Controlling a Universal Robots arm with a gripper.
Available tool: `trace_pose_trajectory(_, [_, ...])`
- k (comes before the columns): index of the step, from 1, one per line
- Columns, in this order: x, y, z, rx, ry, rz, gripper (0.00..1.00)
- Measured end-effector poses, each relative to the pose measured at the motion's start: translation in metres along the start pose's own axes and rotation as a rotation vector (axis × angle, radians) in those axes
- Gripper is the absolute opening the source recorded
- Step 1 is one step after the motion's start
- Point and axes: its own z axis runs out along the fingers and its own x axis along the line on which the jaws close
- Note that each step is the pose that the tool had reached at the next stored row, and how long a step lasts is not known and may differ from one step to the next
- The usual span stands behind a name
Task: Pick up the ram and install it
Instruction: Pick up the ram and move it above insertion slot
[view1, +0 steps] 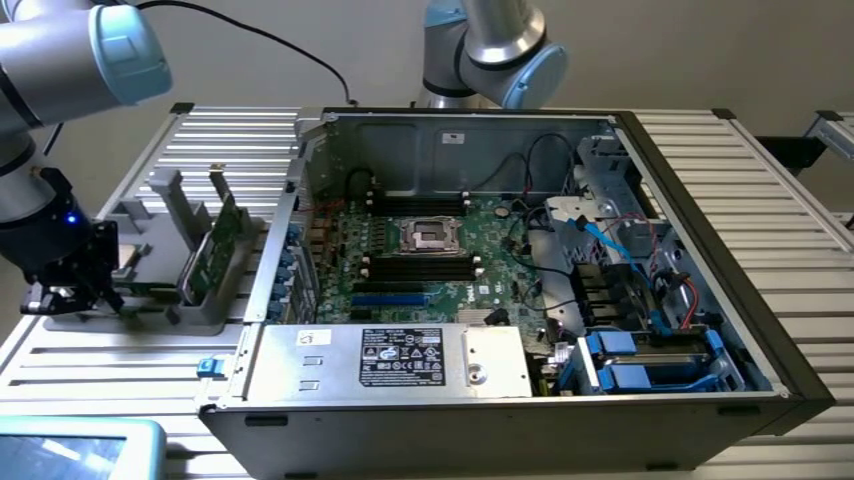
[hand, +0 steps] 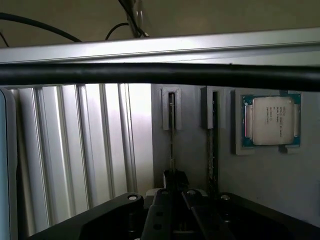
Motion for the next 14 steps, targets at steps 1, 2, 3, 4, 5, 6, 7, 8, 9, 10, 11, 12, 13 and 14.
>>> trace_pose_trajectory(1, [-0.0001,-0.0001,0.0004,0.0024,-0.0002,-0.007,0.11])
trace_pose_trajectory(2, [-0.0001,-0.0001,0.0007,0.0039,-0.0002,-0.015,0.11])
trace_pose_trajectory(3, [-0.0001,-0.0001,0.0011,0.0048,-0.0002,-0.024,0.11])
trace_pose_trajectory(4, [-0.0001,-0.0001,0.0016,0.0054,-0.0001,-0.039,0.11])
trace_pose_trajectory(5, [-0.0001,-0.0002,0.0018,0.0052,0.0004,-0.057,0.11])
trace_pose_trajectory(6, [-0.0001,-0.0002,0.0021,0.0050,0.0008,-0.075,0.11])
trace_pose_trajectory(7, [-0.0001,-0.0002,0.0025,0.0049,0.0012,-0.094,0.11])
trace_pose_trajectory(8, [-0.0001,-0.0002,0.0027,0.0048,0.0013,-0.103,0.11])
trace_pose_trajectory(9, [0.0000,-0.0002,0.0027,0.0048,0.0014,-0.104,0.11])
trace_pose_trajectory(10, [-0.0001,-0.0002,0.0028,0.0049,0.0013,-0.104,0.11])
trace_pose_trajectory(11, [-0.0001,-0.0003,0.0028,0.0049,0.0013,-0.104,0.11])
trace_pose_trajectory(12, [-0.0001,-0.0002,0.0028,0.0049,0.0013,-0.104,0.11])
trace_pose_trajectory(13, [-0.0001,-0.0002,0.0025,0.0050,0.0011,-0.104,0.11])
trace_pose_trajectory(14, [-0.0002,-0.0003,0.0019,0.0060,-0.0001,-0.104,0.11])
